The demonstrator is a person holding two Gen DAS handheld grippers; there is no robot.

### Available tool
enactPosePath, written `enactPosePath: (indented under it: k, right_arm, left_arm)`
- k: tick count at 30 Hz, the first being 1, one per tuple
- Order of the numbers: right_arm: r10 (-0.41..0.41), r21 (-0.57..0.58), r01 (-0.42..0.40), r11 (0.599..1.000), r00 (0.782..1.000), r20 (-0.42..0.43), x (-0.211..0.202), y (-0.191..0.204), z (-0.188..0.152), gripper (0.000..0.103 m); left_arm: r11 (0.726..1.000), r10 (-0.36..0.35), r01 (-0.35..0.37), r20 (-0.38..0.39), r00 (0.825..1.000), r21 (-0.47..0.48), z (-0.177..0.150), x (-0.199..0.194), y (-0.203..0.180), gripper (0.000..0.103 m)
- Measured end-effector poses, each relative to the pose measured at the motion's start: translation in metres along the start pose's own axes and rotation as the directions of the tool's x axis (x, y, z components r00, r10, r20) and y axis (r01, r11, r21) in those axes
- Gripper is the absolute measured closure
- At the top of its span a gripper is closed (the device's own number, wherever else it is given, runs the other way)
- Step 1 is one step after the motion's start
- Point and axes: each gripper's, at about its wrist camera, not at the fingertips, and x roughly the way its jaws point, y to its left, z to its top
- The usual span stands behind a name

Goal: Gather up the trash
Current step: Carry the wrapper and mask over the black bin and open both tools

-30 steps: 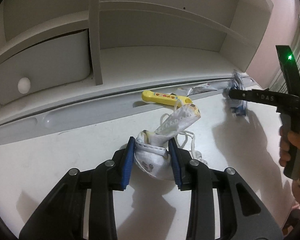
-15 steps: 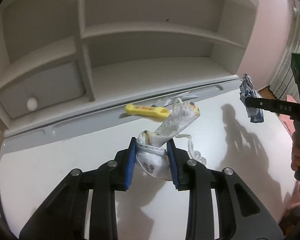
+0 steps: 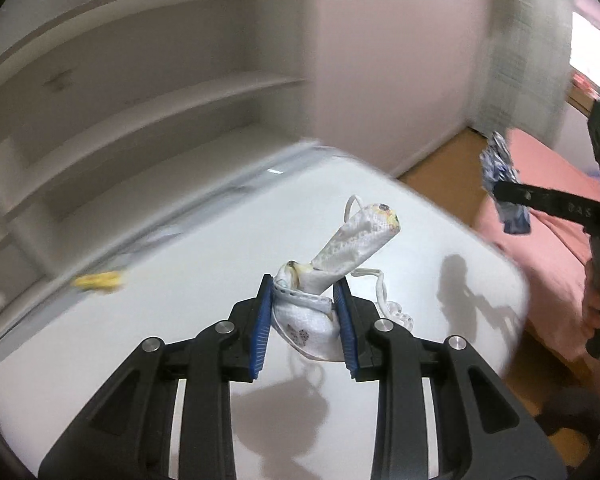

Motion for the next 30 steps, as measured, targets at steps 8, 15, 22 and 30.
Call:
enactPosePath:
  k: [8, 15, 22, 30]
  right_arm:
    - [-0.135, 0.100, 0.144, 0.984, 0.986, -0.098, -0.048, -0.132, -0.063, 0.067]
    - [-0.034, 0.249, 0.140, 0.958, 0.922, -0.386, 0.005, -0.210, -0.151, 0.067]
    - [0.029, 0.309, 0.166, 0.936, 0.841, -0.540, 0.057, -0.247, -0.212, 0.067]
    - [0.077, 0.337, 0.148, 0.930, 0.818, -0.570, 0.073, -0.243, -0.220, 0.067]
  left_arm:
    - [0.923, -0.304, 0.338, -0.189, 0.934, 0.185, -0.023, 0.047, -0.189, 0.074]
    - [0.867, -0.349, 0.451, -0.390, 0.852, 0.212, -0.078, 0.115, -0.279, 0.074]
    - [0.893, -0.254, 0.401, -0.506, 0.824, 0.205, -0.126, 0.201, -0.296, 0.074]
    - [0.900, -0.255, 0.405, -0.560, 0.788, 0.161, -0.140, 0.228, -0.302, 0.074]
